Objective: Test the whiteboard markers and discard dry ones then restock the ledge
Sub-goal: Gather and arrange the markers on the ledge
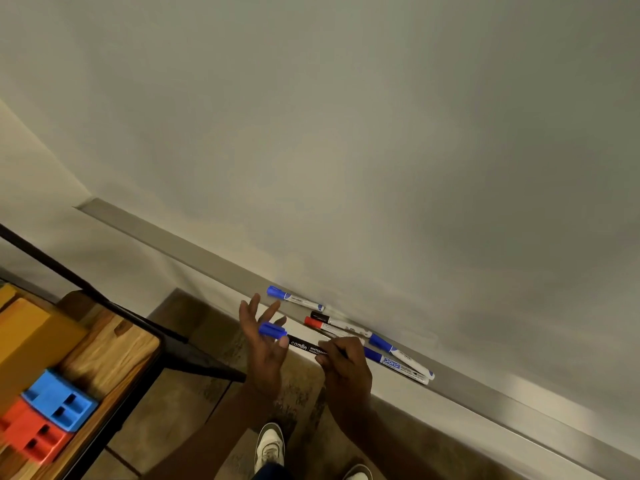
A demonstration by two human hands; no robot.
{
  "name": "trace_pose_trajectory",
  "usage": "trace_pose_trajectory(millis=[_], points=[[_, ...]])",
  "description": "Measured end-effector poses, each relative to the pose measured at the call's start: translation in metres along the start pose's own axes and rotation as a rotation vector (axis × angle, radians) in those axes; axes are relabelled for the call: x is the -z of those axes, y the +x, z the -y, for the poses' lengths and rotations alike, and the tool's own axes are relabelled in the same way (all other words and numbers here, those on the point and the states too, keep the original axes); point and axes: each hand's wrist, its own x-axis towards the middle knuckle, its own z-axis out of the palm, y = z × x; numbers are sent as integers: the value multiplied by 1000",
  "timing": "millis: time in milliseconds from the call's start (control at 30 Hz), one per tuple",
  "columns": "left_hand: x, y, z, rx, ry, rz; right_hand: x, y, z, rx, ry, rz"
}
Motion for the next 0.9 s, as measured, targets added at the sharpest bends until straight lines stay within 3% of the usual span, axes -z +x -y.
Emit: trace_pose_trajectory(millis=[367, 467, 600, 667, 900], points=[[-16, 5, -10, 113, 52, -16, -15, 3, -11, 64, -110, 134], [-16, 7, -10, 64, 313, 112, -11, 15, -27, -67, -160, 200], [-4, 17, 9, -311, 947, 379, -12, 33, -55, -136, -514, 423], [-3, 17, 12, -417, 1231, 519, -9, 38, -58, -120, -610, 535], [-1, 15, 18, -303, 1534, 706, -14, 46, -68, 4, -796, 742]])
